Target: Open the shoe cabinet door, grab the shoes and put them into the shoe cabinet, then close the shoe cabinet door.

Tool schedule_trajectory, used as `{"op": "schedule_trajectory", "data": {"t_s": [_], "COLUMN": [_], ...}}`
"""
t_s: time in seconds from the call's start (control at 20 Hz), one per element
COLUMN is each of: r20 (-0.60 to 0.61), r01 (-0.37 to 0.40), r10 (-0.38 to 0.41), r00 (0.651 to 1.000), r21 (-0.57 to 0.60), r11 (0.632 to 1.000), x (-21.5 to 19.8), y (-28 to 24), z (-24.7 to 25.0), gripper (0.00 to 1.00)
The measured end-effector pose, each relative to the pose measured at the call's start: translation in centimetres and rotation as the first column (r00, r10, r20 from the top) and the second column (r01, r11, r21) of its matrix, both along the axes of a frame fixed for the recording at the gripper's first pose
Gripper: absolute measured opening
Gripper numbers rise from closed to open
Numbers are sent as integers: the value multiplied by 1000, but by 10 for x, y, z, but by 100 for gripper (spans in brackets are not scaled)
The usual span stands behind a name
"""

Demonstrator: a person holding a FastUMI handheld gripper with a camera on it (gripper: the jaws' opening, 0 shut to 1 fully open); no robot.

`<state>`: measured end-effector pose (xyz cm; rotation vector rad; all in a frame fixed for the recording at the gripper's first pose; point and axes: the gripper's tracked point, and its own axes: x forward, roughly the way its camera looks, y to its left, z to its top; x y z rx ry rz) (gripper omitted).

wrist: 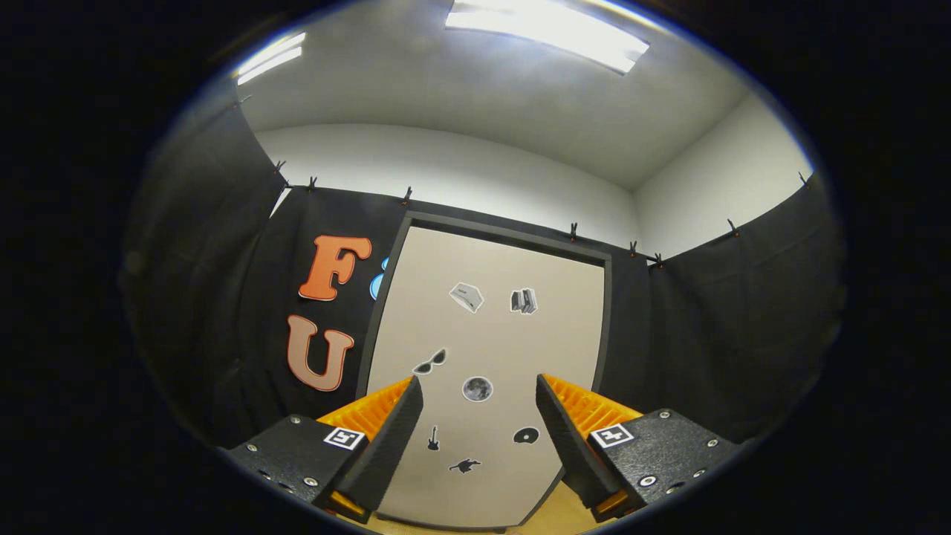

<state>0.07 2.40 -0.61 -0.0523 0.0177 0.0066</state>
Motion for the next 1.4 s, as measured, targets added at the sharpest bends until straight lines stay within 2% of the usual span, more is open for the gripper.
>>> {"op": "schedule_trajectory", "data": {"t_s": [0.3,0.7,0.9,1.1,1.4], "r20": [-18,-105,-173,-276,-391], "r01": [-28,-100,-134,-152,-115], "r10": [29,115,161,195,196], "r00": [999,988,972,941,900], "r21": [49,143,158,170,221], "r11": [998,985,978,974,969], "x": [3,22,39,53,76], "y": [8,58,92,120,142], "z": [-14,-55,-87,-130,-184], "gripper": [95,95,95,93,75]}}
